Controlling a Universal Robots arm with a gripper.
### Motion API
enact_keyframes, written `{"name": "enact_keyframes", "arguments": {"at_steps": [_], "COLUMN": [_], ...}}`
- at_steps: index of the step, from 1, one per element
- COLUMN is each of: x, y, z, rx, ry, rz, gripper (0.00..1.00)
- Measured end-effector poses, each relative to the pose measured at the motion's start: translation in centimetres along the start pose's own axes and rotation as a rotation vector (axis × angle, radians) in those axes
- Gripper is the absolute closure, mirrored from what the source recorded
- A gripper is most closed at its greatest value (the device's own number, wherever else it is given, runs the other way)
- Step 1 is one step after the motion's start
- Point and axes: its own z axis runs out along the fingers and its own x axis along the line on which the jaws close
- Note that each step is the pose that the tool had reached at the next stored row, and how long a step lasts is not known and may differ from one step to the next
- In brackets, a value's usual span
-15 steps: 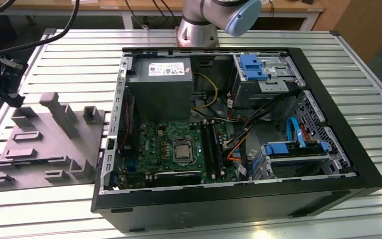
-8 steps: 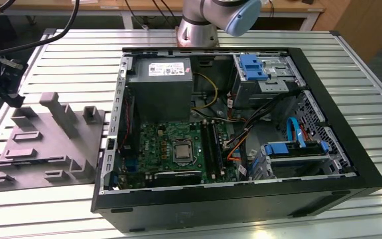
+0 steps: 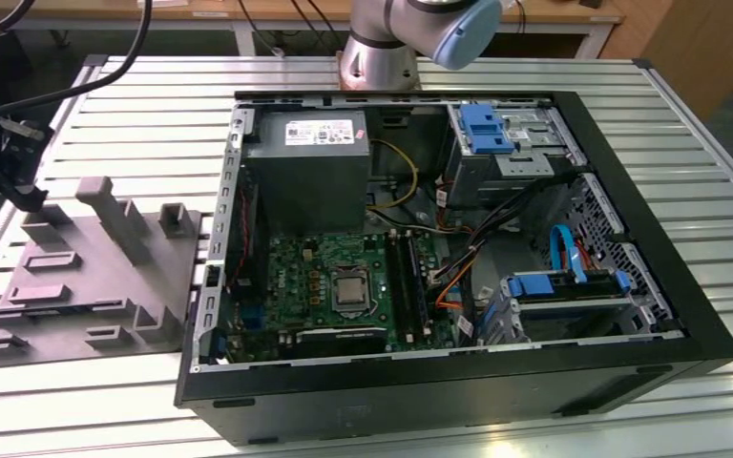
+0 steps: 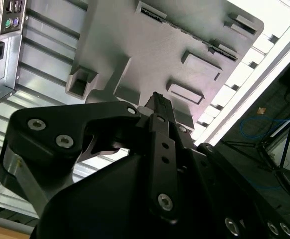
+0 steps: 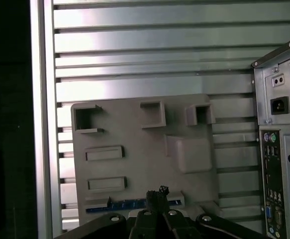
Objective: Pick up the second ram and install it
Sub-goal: 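Reach for the second ram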
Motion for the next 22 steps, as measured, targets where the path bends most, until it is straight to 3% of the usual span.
{"name": "enact_keyframes", "arguments": {"at_steps": [22], "x": [0.57], "y": [-1.6], "z": [1.27], "rx": [0.0048], "ry": [-0.0003], "rz": [0.0], "gripper": [0.9]}}
